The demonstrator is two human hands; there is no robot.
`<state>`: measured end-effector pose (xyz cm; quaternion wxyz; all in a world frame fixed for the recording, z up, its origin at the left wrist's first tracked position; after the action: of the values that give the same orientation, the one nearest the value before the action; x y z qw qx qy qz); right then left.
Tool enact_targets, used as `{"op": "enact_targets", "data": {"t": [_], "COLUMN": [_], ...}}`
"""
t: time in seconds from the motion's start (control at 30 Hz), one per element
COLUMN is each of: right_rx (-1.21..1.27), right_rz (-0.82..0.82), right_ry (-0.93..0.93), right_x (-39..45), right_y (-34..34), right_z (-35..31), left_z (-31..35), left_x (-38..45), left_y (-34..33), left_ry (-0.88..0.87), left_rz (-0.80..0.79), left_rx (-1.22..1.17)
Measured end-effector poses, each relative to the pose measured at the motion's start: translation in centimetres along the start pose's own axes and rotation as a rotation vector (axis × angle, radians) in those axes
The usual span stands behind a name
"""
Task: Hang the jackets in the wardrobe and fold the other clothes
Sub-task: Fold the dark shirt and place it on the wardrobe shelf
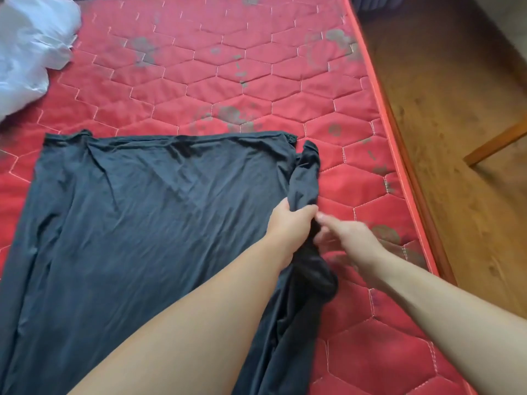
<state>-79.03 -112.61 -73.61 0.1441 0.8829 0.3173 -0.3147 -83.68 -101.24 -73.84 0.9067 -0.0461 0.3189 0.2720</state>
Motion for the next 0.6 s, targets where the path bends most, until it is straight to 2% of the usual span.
{"op": "enact_targets", "data": {"t": [0.03,0.07,0.17,0.33,0.4,0.47,0.53,0.6], "right_rx": [0.058,0.089,0.234,0.301,0.292,0.342,0.285,0.112], "right_rz": [0.122,0.168,0.048,0.069,0.115,0.133,0.08,0.02], "right_ry": [-0.049,-0.103,-0.216,-0.236,-0.131,0.038,0.159,0.146], "right_x": [0.9,1.8,4.4,7.1,7.8,8.2,8.6,9.2], "right_y": [0.8,1.1,-0.6,-2.1,-1.8,-2.3,-4.6,-7.2], "right_z": [-0.2,-0.4,-1.5,-5.3,-8.5,-12.6,-15.7,-16.2], "left_z": [0.0,0.2,0.8,-0.4,-0.7,-1.2,-1.9,-3.2], "left_x": [0.1,0.1,-0.8,-0.8,-0.7,-0.3,0.6,1.4], "left_y": [-0.1,-0.3,-0.4,1.0,1.6,2.5,3.9,5.7], "left_ry": [0.002,-0.005,0.002,0.026,0.017,0.013,0.023,0.087], "left_rz": [-0.067,-0.161,-0.435,-0.595,-0.613,-0.561,-0.397,-0.204], "left_rx": [-0.066,-0.143,-0.301,-0.214,-0.253,-0.301,-0.31,-0.296]}}
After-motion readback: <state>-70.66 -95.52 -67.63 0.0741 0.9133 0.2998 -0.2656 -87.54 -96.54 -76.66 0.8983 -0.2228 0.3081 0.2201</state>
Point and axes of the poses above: each hand's wrist, its own x-axis towards the middle knuckle, its own y-axis out of the back of the hand, z = x × y, the point moved 7 cm from there along x, towards the middle knuckle, and after that the axes turned 5 degrees about x, right-handed, at the moved point
